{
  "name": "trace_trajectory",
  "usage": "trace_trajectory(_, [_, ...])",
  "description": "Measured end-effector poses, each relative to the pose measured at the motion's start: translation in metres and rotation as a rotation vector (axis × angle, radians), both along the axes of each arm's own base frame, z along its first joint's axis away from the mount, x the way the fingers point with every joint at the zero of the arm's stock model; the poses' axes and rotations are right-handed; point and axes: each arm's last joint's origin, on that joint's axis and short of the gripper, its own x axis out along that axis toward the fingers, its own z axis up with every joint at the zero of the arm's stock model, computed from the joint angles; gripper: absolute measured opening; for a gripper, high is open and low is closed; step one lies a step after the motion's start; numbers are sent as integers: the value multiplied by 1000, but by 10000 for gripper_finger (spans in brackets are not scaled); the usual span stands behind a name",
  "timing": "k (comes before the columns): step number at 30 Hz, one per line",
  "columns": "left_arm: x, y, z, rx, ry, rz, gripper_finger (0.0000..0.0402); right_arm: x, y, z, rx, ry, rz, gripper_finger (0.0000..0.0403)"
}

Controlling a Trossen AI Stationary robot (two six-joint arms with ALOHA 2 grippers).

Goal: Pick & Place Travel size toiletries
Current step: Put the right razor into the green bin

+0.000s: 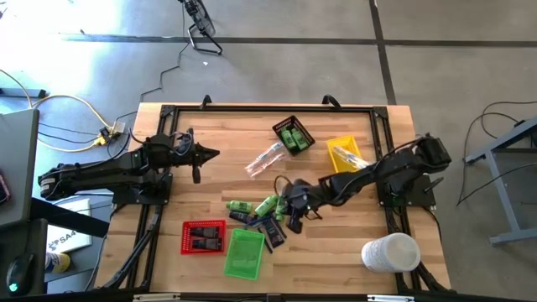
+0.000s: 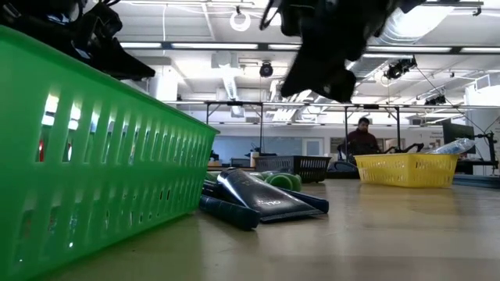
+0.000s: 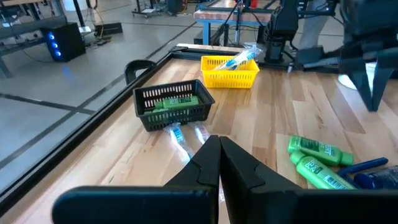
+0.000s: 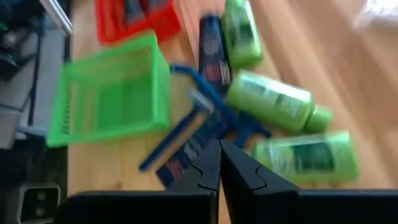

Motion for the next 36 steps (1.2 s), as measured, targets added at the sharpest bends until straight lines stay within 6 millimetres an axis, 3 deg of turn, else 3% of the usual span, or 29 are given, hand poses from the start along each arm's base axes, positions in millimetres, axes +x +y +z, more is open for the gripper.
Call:
trace_trajectory(12, [3,-3,-3,-147,4,-119,1,5,30,-14,64,-28,49,2])
trace_trajectory(20, [3,-3,-2,-143,-6,-118,1,12,34,-52,45,86,-2,2])
trace_trajectory(29, [3,-3,-4,-149,11,-117,1,12,33,-55,20,95,-33,3])
trace_trajectory(32, [3,-3,-5,-151,16,-116,1,7,31,-59,18,155,-54,20])
trace_trajectory(36, [3,-3,-5,-151,16,-116,1,4,30,-62,-12,189,-84,74])
